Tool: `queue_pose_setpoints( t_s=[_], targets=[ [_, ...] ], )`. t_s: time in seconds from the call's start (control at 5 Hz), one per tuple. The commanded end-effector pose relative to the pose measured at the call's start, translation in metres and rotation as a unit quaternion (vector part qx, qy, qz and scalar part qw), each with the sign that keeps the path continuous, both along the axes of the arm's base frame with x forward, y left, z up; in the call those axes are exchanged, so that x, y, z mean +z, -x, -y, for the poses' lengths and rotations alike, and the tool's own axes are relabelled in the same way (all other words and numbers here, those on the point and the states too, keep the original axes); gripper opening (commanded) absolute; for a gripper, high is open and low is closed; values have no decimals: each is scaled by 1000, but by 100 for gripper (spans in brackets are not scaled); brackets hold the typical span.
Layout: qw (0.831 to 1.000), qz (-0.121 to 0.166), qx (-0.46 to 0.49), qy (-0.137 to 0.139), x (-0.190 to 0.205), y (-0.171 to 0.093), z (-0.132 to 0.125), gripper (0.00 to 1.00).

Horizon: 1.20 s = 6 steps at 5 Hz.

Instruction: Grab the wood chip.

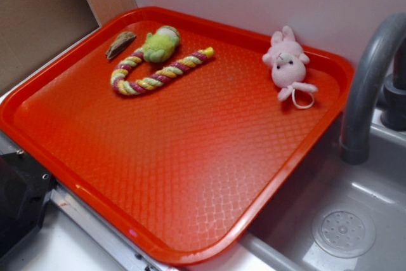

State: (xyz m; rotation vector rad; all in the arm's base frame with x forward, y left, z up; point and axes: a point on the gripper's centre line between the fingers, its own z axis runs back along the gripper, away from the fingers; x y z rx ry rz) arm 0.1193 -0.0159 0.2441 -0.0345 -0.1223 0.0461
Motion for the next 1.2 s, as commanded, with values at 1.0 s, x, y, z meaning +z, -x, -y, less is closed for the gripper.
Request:
queue_pose_setpoints(
  t_s=[1.0],
  targets=[
    [925,130,331,-136,-134,-99,-141,100]
  ],
)
